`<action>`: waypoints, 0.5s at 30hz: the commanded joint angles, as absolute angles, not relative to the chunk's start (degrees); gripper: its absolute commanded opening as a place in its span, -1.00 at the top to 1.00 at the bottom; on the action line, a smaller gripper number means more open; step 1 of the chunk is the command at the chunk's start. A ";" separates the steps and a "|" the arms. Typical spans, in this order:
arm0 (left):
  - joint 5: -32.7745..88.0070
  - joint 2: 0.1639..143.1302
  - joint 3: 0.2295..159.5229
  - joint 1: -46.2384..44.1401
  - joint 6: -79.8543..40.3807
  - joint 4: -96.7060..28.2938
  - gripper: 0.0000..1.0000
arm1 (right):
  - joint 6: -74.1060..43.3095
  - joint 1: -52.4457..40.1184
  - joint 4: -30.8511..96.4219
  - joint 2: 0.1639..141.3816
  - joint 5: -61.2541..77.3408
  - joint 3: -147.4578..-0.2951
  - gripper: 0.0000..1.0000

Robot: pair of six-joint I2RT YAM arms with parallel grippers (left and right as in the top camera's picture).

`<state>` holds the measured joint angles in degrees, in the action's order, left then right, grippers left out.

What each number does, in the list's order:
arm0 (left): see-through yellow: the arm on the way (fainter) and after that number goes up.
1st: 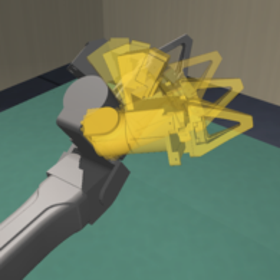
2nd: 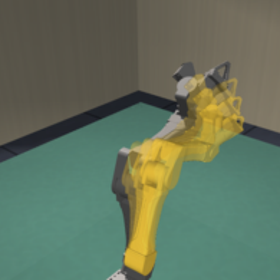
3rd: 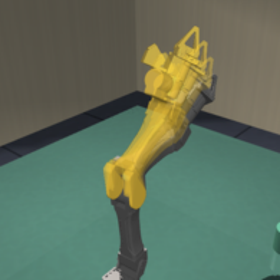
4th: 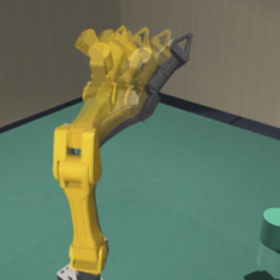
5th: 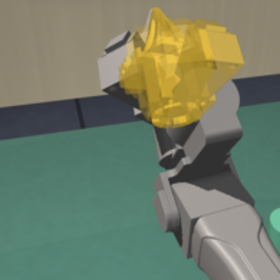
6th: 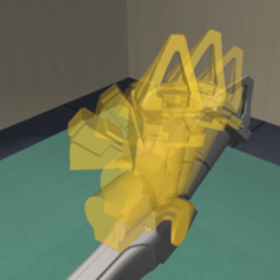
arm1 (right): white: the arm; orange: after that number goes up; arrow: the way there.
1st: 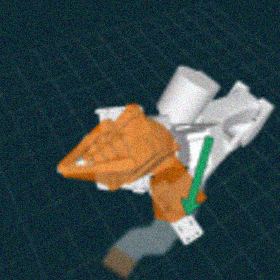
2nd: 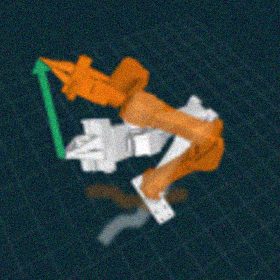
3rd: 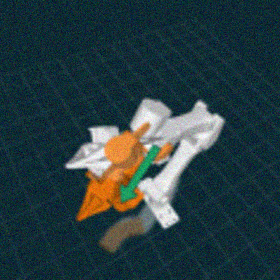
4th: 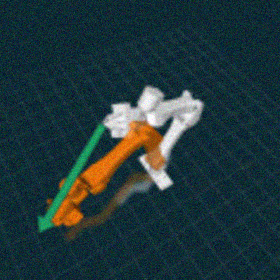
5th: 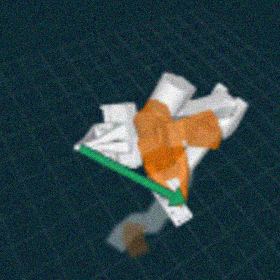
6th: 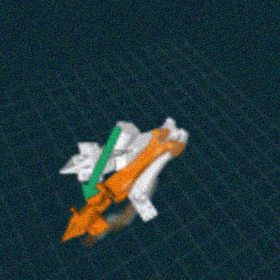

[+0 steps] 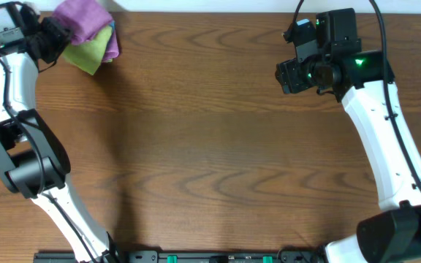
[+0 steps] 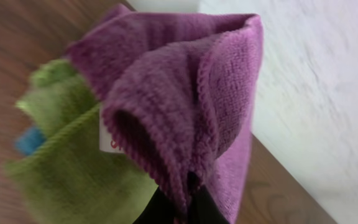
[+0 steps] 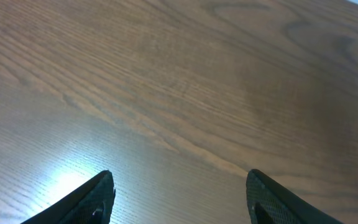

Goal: Fold the cloth
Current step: 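Carry the cloth with the left gripper onto the cloth stack at top-left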

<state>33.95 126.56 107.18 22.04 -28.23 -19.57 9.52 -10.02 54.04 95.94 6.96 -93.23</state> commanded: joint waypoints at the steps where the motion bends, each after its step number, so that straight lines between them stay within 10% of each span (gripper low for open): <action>1: 31.27 127.24 106.96 23.92 -27.24 -19.99 0.88 | 10.15 -10.09 54.17 94.96 6.83 -93.19 -0.36; 6: 30.89 127.52 106.96 24.36 -27.22 -21.43 0.54 | 10.11 -10.11 54.17 94.96 6.85 -93.19 -0.36; 10: 32.75 128.86 106.96 24.29 -27.22 -21.50 -0.46 | 9.67 -10.15 54.28 94.96 6.87 -93.19 -0.36; 15: 34.54 129.93 106.96 24.32 -27.20 -21.50 -0.91 | 9.19 -10.15 54.76 94.96 6.87 -93.19 -0.36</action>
